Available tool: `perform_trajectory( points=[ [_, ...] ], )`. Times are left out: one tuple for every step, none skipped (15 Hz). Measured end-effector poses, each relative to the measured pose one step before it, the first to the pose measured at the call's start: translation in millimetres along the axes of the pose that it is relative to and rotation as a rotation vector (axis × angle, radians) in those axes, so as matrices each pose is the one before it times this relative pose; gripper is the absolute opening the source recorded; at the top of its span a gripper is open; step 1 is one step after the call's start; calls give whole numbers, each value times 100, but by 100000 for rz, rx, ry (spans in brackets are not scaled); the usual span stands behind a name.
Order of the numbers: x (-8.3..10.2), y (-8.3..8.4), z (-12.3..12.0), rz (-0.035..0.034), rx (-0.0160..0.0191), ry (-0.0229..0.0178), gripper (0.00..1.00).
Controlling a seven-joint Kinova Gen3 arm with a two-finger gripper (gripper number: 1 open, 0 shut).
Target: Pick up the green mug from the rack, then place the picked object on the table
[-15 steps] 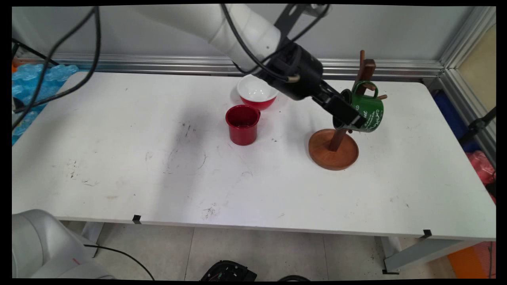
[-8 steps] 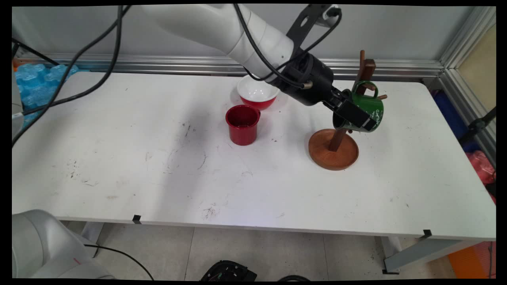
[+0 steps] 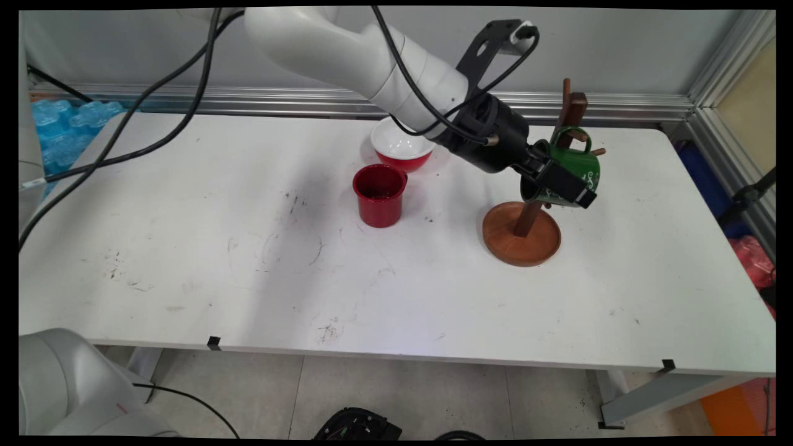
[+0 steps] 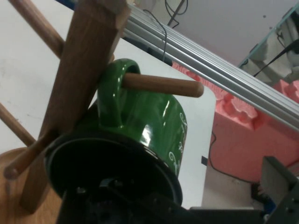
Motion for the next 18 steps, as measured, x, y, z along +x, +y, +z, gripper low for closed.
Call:
perform_trajectory(
  points=[
    [-47, -109, 169, -1031, -513, 275, 100],
    [-55, -112, 112, -902, -414, 185, 100],
    [-75, -127, 111, -916, -408, 187, 100],
    [-68, -136, 76, -875, -327, 251, 100],
    [-43, -130, 42, -745, -216, 280, 0],
    [-44, -166, 26, -743, -137, 315, 0],
    [-44, -165, 10, -636, -75, 266, 0],
    [-57, -136, 0, -416, -28, 120, 0],
    [-39, -94, -2, -262, -10, 59, 0],
    [-67, -125, -19, -347, 14, 45, 0],
    [-90, -139, -25, -360, 14, 22, 0],
    [-105, -94, -39, -330, -128, -112, 0],
    [-104, -75, -82, -178, -96, -133, 0],
    [-89, -47, -68, -106, -63, -160, 0],
    [-145, -56, -124, -107, -116, -292, 0],
    [-183, -46, -178, -76, -166, -356, 0],
    [-182, -16, -142, 130, -365, -553, 0],
    [-113, 32, -151, 330, -427, -382, 0]
  ],
)
